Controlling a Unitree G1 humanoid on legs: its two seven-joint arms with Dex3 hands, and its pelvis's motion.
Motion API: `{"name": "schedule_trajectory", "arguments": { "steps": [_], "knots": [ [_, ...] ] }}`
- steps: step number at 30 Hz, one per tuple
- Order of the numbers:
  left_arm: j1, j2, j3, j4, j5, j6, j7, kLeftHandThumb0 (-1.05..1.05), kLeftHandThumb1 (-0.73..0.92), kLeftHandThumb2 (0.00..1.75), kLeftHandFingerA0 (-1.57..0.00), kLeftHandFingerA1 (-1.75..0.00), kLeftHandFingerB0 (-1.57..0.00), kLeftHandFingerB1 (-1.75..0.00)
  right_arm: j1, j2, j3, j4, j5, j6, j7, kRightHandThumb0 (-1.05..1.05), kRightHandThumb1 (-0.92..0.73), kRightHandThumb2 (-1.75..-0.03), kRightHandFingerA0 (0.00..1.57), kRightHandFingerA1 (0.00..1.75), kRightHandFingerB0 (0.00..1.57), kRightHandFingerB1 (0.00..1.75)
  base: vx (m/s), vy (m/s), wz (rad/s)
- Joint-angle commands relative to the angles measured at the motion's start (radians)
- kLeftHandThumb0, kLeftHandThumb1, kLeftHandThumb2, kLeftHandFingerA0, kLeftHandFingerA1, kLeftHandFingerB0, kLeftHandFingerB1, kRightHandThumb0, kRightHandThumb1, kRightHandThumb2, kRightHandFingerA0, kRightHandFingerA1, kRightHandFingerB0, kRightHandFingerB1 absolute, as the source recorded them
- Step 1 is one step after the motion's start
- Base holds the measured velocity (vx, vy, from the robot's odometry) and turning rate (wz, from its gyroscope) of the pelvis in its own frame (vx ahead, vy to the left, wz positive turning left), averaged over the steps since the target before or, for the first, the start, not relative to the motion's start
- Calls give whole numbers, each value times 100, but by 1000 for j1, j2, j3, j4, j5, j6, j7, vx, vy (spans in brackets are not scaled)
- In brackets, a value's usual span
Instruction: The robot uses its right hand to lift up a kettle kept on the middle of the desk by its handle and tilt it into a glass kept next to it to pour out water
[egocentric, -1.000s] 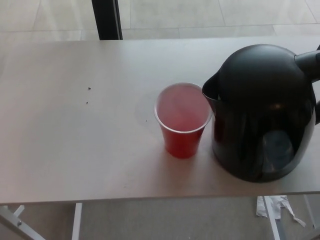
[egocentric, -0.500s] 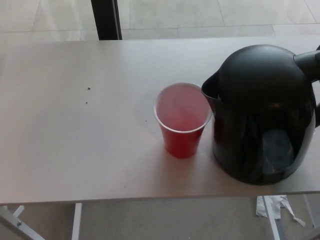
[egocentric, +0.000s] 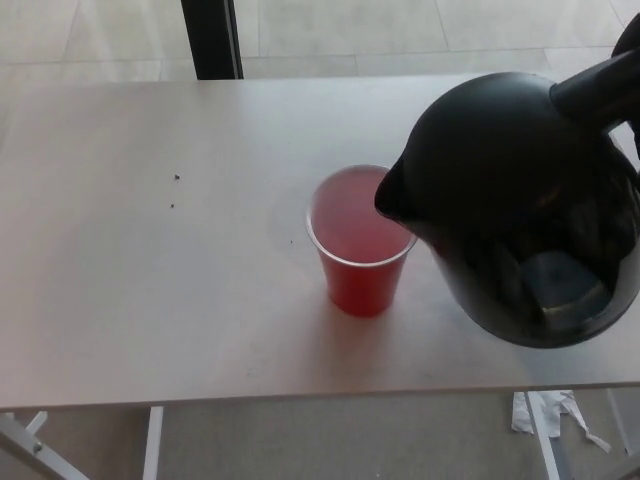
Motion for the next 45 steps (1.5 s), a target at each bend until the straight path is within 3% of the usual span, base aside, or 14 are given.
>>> {"name": "schedule_trajectory", "arguments": {
  "steps": [1,8,9,17,19,20,21,22,23,31,35,39,40,45],
  "knots": [
    [-14,25,3,25,8,21,6,-69,81,64,-65,-55,-39,-47,-55,6,14,-67,15,107,29,-14,-37,-125,95,175,81,153,0,0,0],
    [-2,26,0,-1,12,22,8,-68,82,64,-65,-56,-39,-48,-75,9,18,-88,-1,212,30,-17,-40,-123,96,175,78,156,0,0,0],
    [-1,27,0,-5,11,26,8,-68,82,64,-65,-57,-39,-48,-80,4,16,-77,-1,210,34,-27,-38,-120,125,145,102,129,0,0,0],
    [-7,33,-1,-14,8,50,9,-66,83,65,-66,-56,-38,-47,-133,-27,19,-16,-32,222,40,-23,-31,-138,99,175,83,156,0,0,0],
    [-2,31,1,-19,8,32,5,-67,65,100,-61,-67,-35,-58,-153,-60,44,-1,-64,240,47,-26,-34,-134,99,175,80,154,0,0,0],
    [0,31,1,-26,8,38,5,-67,82,65,-65,-57,-38,-48,-162,-73,58,2,-84,265,39,-33,-43,-118,126,141,76,99,0,0,0],
    [6,31,-1,-53,12,58,18,-68,82,65,-66,-57,-39,-48,-161,-80,53,6,-83,254,38,-32,-43,-117,124,139,78,97,0,0,0],
    [5,32,-4,-55,17,59,21,-68,82,65,-66,-56,-40,-48,-161,-88,52,6,-81,251,42,-25,-41,-119,96,175,71,122,0,0,0],
    [-1,35,-4,-58,18,68,23,-68,83,65,-65,-55,-40,-48,-156,-107,46,19,-75,209,57,-35,-43,-116,127,143,94,121,0,0,0],
    [-16,45,-3,-40,15,51,5,-69,83,65,-63,-54,-37,-46,-172,-127,91,-6,-74,184,86,-28,-43,-118,123,137,96,116,0,0,0],
    [-9,44,-3,-55,15,62,9,-68,83,65,-64,-55,-37,-47,-153,-104,85,-40,-41,142,100,-25,-29,-138,100,174,89,146,0,0,0],
    [-5,43,-2,-62,14,65,9,-70,83,65,-66,-57,-37,-47,-164,-85,93,-66,-35,177,108,-28,-37,-119,123,141,105,128,0,0,0],
    [-7,40,2,-58,10,65,10,-70,82,65,-65,-55,-37,-46,-167,-78,90,-68,-30,183,107,-21,-32,-137,98,175,88,151,0,0,0],
    [-3,42,-2,-69,15,74,14,-70,83,65,-66,-56,-39,-47,-180,-57,88,-31,-41,169,93,-23,-30,-146,103,175,89,154,0,0,0]
  ]
}}
